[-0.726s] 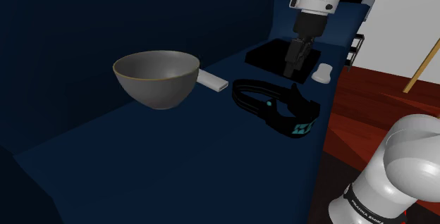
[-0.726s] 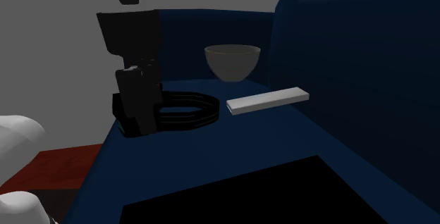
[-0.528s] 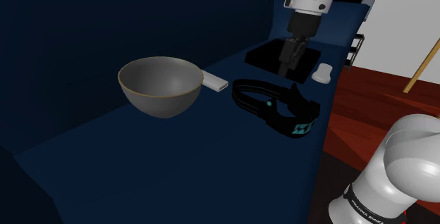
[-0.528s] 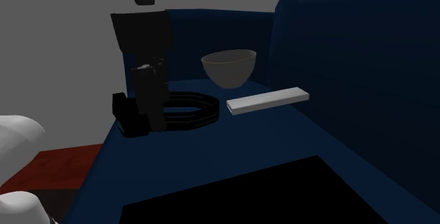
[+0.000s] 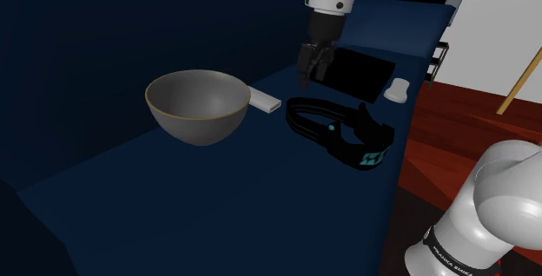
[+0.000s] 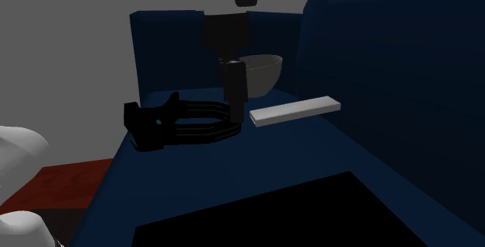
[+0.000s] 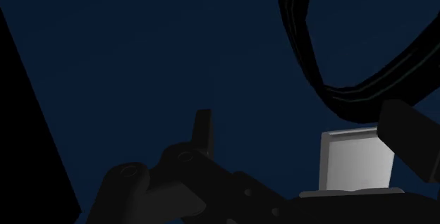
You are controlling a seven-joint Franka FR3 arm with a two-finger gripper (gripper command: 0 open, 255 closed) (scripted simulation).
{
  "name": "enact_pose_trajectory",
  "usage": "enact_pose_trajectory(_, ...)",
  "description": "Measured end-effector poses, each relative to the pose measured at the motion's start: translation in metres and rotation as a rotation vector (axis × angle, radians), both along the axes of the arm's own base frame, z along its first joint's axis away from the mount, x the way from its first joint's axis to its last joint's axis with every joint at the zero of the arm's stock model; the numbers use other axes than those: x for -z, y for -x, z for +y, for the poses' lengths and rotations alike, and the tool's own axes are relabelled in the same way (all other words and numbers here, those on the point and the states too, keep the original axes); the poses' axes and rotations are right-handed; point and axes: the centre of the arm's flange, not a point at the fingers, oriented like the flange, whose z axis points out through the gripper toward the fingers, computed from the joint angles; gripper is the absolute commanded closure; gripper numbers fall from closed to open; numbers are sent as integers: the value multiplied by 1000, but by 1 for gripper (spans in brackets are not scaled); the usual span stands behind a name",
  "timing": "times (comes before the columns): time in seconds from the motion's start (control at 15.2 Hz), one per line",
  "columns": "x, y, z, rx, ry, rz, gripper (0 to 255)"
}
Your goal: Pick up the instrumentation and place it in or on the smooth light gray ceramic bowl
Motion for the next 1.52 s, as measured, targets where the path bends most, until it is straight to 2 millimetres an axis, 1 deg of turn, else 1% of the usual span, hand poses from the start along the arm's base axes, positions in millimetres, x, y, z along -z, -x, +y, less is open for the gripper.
enact_pose_trajectory(0.07,-2,-7,7,-3,3,-2,0)
enact_pose_trajectory(0.13,-1,-22,15,-5,6,-6,0)
enact_pose_trajectory(0.26,2,-43,32,-10,11,-10,0)
enact_pose_trajectory(0.4,5,-62,47,-15,18,-14,0)
enact_pose_trajectory(0.79,4,-124,101,-30,35,-27,0)
enact_pose_trajectory(0.99,11,-133,107,-32,37,-29,0)
enact_pose_trajectory(1.32,38,-136,108,-32,38,-29,0)
enact_pose_trajectory(1.52,44,-137,108,-32,38,-30,0)
